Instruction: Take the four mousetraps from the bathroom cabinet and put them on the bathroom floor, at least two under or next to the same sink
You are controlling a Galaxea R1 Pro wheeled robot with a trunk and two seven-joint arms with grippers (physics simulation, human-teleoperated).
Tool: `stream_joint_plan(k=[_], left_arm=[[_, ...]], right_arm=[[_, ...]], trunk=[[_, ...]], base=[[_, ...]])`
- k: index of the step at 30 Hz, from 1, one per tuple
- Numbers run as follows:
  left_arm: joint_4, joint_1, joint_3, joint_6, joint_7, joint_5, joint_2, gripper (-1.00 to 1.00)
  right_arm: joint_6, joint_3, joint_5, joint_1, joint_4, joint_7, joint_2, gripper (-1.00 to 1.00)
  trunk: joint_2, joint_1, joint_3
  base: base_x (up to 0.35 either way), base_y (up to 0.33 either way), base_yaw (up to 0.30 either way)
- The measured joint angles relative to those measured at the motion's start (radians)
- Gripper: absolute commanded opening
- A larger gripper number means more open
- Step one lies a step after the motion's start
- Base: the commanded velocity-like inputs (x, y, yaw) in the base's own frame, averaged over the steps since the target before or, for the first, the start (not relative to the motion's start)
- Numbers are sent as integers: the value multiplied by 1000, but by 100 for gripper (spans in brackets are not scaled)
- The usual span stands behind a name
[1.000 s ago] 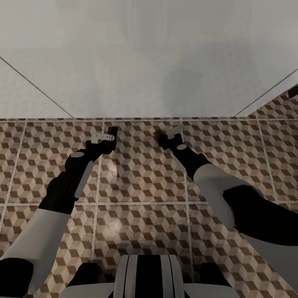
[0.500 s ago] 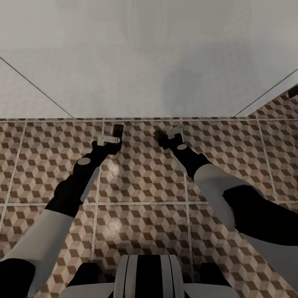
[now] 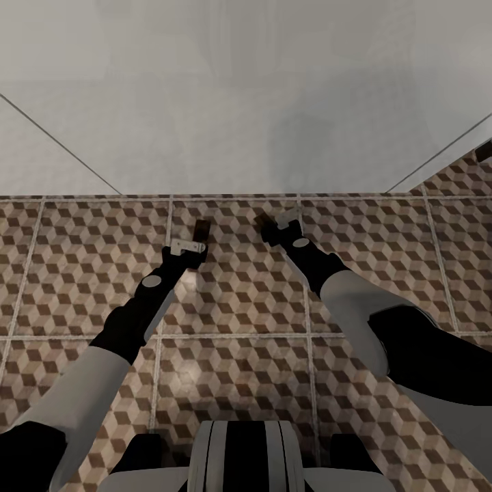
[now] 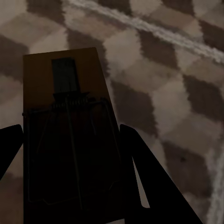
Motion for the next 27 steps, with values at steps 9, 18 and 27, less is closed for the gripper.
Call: stream_joint_plan(k=[9,18,27], left_arm=[[13,0,3,-16,0,-1,-1,-100],[-3,0,12,-17,1,-1,11,-100],[-7,0,44,-40,2,-1,59,-100]], right_arm=[[-2,1,0,0,0,0,0,-100],[-21,2,0,0,1,0,0,-100],[-37,2,0,0,2,0,-1,-100]], trunk=[[0,0,0],[0,0,0],[0,0,0]], base=[[0,0,0],[0,0,0],[0,0,0]])
